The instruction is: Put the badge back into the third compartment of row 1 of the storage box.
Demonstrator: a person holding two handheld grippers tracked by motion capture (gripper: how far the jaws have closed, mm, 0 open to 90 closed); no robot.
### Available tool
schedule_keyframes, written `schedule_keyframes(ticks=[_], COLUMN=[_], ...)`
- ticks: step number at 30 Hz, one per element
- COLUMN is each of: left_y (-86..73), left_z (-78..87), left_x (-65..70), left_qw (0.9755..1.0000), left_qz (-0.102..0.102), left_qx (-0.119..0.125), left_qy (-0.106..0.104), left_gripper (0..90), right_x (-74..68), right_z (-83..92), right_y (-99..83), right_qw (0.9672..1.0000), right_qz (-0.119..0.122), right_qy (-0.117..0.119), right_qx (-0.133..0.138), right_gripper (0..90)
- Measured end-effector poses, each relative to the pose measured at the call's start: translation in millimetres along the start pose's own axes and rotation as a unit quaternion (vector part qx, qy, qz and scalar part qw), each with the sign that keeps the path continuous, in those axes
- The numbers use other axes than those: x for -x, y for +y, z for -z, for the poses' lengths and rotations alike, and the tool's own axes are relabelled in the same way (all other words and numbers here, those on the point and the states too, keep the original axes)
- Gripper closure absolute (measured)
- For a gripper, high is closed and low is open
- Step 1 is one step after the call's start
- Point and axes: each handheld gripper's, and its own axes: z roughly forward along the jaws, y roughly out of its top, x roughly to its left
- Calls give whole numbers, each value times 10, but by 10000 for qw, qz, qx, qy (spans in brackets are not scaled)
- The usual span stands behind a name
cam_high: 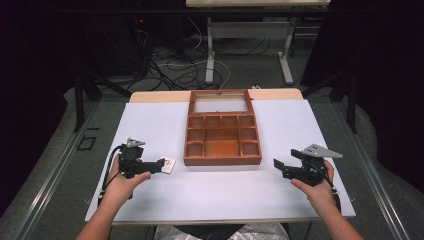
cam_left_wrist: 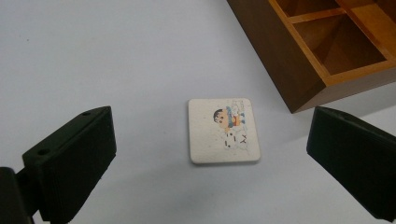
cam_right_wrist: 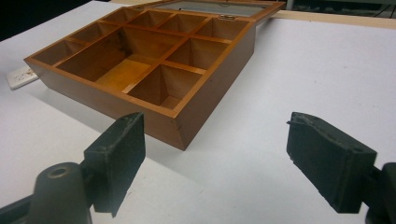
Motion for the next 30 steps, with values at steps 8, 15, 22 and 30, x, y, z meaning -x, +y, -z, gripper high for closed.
schedule_keyframes(ticks=[8,15,22,30], left_y=[110,189,239,254], left_z=[-79,-179,-284,-391], left_x=[-21,-20,0,36], left_qw=[9993,9984,9969,9954], left_qz=[93,157,181,151], left_qx=[-346,-529,-757,-933], left_qy=[-111,-106,-150,-179], left_gripper=[30,43,69,119], right_x=[20,22,18,26], right_z=[-2,0,-7,-7], right_y=[-10,-10,-14,-16], right_qw=[10000,10000,10000,10000], right_qz=[-27,-61,-60,-50], right_qy=[0,53,47,26], right_qx=[-17,-31,-53,-78], right_gripper=[191,192,192,192])
